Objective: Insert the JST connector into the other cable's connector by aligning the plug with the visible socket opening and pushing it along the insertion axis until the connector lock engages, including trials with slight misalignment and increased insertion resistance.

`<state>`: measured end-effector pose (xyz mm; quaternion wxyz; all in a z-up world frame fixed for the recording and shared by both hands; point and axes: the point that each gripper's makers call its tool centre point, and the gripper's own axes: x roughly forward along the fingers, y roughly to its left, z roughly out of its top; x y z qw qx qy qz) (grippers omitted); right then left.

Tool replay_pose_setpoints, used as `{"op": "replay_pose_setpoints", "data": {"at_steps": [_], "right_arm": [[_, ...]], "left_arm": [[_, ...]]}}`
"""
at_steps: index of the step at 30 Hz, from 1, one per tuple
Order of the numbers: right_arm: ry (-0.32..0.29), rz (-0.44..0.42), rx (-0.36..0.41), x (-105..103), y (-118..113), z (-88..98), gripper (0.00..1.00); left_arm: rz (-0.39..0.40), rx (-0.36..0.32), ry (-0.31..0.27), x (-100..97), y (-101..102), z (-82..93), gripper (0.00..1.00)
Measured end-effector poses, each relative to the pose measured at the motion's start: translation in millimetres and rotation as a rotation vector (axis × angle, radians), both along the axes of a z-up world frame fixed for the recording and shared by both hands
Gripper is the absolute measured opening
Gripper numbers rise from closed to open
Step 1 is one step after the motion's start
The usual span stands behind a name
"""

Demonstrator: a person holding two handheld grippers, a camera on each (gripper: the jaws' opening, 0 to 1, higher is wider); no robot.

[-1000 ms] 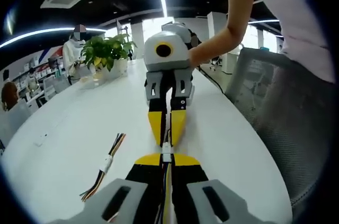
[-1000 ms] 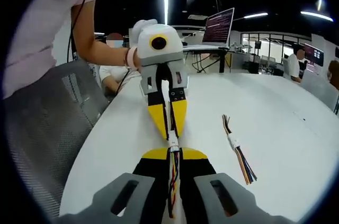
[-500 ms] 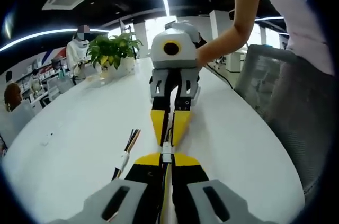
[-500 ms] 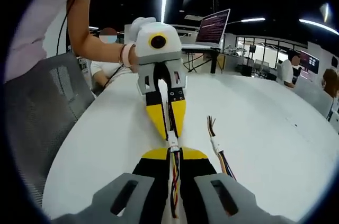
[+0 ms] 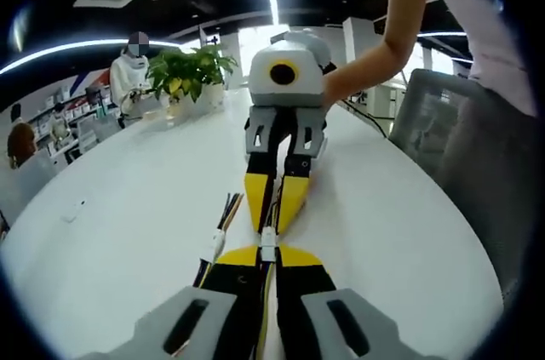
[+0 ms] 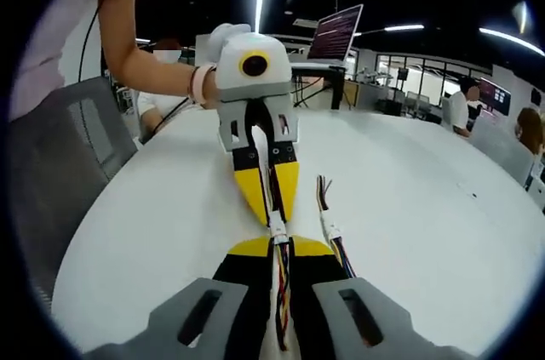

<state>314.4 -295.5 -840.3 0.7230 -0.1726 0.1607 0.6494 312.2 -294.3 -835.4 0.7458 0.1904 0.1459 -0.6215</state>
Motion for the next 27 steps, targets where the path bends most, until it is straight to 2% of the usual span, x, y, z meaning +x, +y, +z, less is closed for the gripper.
{"op": "replay_pose_setpoints", "data": {"at_steps": [4, 15, 27], "right_arm": [[0.009, 0.002, 0.001, -0.9, 1.3, -1.8, 0.02], [0.017, -0.002, 0.003, 1.0, 4.1, -4.5, 0.03], [0.013, -0.002, 0.000, 2.4, 5.7, -6.2, 0.03]], "left_arm": [[0.000, -0.010, 0.024, 0.8, 2.4, -2.5, 0.00], [0.003, -0.002, 0.039, 2.5, 6.3, -4.8, 0.00], [-0.007, 0.013, 0.034, 1.9, 5.0, -6.0, 0.00]]}}
